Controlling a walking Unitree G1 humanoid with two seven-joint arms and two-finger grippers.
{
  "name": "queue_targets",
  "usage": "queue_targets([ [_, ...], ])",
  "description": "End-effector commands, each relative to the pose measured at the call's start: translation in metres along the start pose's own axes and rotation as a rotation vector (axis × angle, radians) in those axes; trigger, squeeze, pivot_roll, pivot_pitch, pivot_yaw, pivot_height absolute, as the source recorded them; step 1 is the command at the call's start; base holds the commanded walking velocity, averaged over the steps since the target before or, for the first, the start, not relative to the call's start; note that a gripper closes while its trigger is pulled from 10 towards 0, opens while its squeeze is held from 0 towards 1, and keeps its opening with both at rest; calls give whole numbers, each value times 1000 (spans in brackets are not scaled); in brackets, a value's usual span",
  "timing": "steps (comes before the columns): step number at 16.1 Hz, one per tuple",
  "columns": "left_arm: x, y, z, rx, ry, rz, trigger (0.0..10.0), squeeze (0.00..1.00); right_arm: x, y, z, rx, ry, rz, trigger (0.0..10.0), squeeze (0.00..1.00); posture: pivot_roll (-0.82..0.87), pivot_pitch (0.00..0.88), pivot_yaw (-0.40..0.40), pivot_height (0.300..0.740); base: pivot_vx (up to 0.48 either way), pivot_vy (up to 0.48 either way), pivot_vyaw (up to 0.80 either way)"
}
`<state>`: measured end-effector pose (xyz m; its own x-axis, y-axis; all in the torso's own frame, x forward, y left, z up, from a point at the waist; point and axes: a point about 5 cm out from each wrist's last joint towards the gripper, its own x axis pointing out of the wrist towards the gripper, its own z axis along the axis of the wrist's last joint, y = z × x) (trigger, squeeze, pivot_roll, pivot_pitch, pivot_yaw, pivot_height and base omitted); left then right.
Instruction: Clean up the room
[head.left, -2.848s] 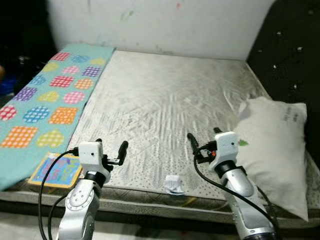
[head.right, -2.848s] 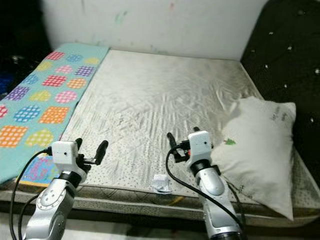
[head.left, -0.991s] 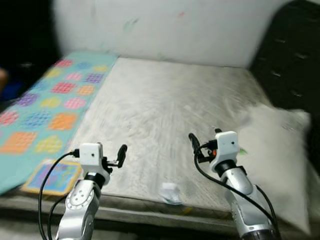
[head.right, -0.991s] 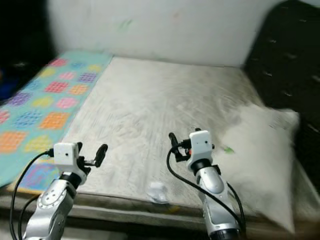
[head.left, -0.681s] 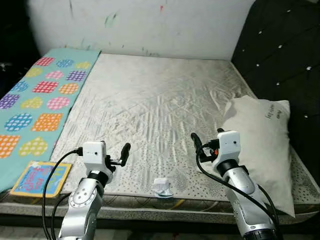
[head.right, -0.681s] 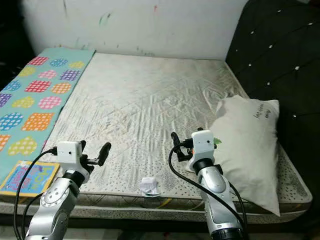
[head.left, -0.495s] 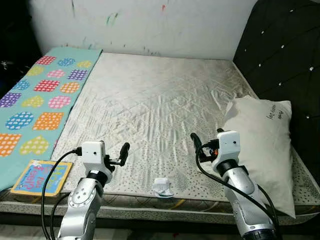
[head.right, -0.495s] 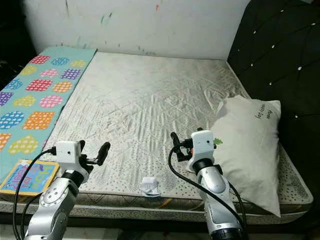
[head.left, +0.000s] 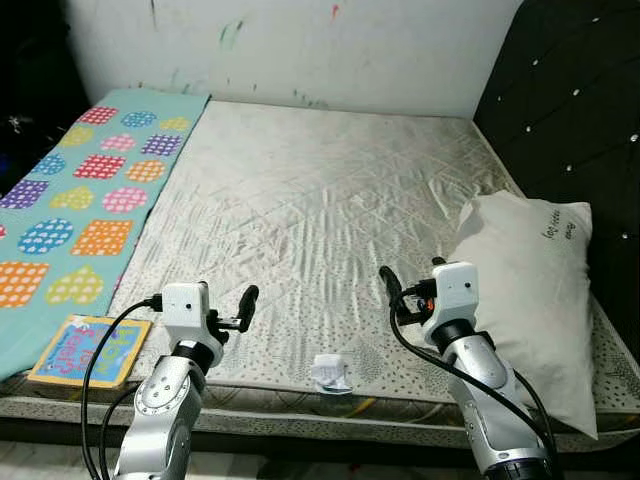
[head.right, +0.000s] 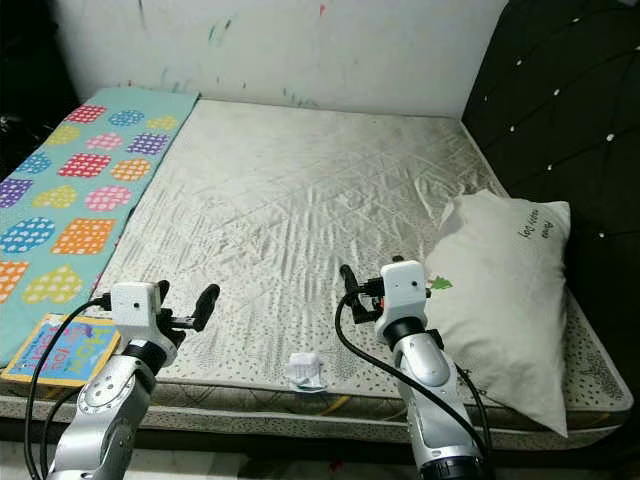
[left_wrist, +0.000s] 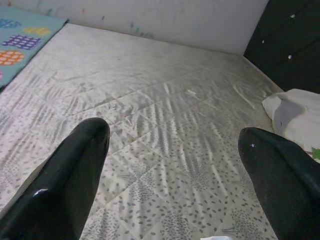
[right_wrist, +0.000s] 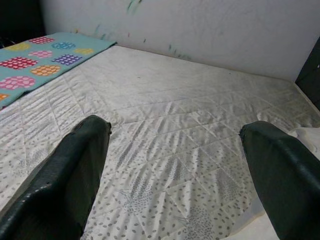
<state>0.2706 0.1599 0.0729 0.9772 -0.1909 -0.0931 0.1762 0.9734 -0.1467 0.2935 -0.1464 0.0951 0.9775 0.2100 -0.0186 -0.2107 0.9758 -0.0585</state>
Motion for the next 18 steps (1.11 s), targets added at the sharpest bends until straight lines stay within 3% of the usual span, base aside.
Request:
queue_targets([
  [1,0,-2,1,-4,0,-16,10000,0,-1,-3,-2,-1,11,-16,10000,0,-119,0,-47,740,0,0,0],
  [14,-2,-1,1,-18,17,-2,10000,0,-4,2,-14,-27,112,25,10000,0,-112,3,-57,740,0,0,0],
  [18,-4,-2,-2,-25,37,2,10000,0,-6,3,-16,-22,127,36,10000,0,-110,7,-60,702,0,0,0],
])
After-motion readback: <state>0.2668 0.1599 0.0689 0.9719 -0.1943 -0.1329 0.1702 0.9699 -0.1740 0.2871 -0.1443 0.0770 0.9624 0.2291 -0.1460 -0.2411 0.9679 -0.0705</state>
